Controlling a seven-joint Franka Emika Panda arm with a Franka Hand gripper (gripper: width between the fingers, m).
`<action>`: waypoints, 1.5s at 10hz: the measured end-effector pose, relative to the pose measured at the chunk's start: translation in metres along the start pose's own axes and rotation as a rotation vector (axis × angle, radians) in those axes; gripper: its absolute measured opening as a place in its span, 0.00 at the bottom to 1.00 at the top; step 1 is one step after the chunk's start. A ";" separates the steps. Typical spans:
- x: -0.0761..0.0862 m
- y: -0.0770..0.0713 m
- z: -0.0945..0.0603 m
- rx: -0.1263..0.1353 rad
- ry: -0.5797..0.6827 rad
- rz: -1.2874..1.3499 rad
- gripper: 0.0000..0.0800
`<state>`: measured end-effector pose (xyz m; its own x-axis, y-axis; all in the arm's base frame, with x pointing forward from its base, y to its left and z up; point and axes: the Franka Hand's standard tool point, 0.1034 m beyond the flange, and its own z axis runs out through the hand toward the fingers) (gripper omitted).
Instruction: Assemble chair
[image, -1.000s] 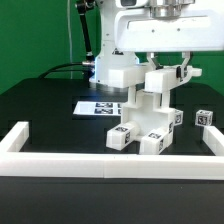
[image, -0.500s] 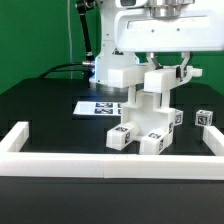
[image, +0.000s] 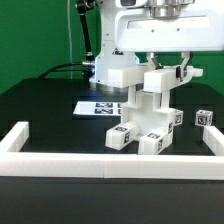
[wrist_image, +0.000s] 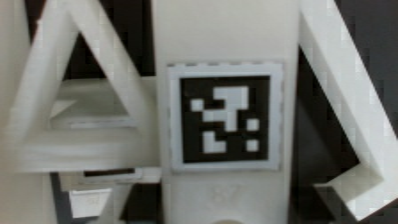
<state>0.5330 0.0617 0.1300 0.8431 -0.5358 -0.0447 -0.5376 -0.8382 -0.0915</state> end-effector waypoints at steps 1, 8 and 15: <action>0.000 0.000 0.000 0.000 0.000 -0.002 0.36; -0.001 0.004 0.001 -0.010 -0.020 0.025 0.36; -0.002 -0.001 0.001 -0.004 -0.008 0.027 0.36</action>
Offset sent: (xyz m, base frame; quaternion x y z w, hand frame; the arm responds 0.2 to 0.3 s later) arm -0.0077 -0.0055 0.0044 -0.0150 -0.0142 0.0709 0.9973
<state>0.5320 0.0639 0.1294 0.8286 -0.5571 -0.0552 -0.5598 -0.8241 -0.0860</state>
